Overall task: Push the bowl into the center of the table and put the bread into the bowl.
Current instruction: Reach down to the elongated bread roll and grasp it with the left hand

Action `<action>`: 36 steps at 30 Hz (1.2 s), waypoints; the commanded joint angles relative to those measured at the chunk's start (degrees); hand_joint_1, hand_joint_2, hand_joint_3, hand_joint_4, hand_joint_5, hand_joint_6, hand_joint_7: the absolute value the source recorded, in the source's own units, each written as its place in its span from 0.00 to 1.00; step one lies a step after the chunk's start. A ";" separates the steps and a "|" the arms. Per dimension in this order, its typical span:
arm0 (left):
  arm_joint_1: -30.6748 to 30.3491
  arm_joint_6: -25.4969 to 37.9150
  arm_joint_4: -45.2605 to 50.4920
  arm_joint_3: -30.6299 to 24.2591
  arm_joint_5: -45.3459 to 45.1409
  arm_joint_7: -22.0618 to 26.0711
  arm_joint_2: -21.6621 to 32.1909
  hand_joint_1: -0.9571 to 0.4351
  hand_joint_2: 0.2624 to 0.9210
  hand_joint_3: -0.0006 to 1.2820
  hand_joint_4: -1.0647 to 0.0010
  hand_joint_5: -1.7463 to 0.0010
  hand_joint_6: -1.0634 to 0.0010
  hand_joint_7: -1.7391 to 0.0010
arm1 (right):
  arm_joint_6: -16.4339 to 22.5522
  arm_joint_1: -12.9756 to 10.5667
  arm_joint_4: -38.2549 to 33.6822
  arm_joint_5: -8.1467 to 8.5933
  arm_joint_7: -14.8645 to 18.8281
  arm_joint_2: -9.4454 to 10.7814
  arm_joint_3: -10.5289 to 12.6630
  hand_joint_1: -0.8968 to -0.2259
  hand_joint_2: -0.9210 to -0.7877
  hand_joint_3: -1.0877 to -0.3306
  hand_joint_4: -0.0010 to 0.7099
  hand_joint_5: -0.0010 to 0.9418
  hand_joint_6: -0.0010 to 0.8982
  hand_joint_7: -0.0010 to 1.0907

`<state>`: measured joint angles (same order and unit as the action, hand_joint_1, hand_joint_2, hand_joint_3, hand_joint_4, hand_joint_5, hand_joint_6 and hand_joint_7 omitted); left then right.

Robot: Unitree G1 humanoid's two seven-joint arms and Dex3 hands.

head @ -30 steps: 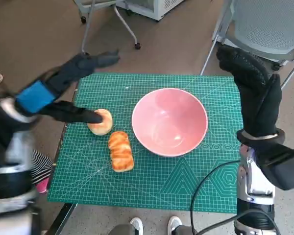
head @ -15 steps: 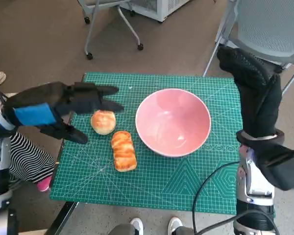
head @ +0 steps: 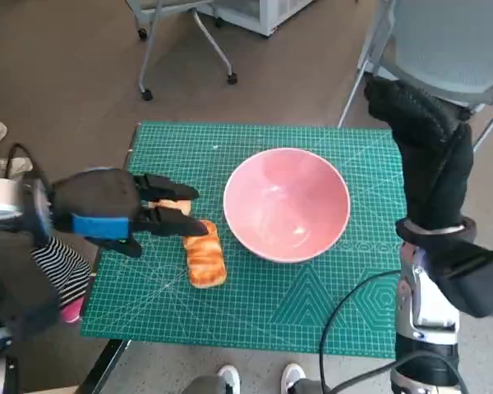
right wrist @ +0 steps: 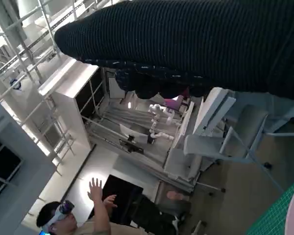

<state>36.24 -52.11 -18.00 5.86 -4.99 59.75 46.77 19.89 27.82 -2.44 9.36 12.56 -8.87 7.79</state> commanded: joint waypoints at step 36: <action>3.56 -14.57 -20.95 12.48 -14.06 -18.57 -8.82 0.59 0.83 0.00 0.64 1.00 0.57 0.97 | -1.22 -4.17 1.09 2.08 0.18 -0.63 1.06 0.33 0.00 0.54 0.28 0.01 0.06 0.51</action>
<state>38.81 -66.53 -37.83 17.30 -17.81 42.09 38.14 19.80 25.21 -1.44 11.11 12.72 -8.97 8.59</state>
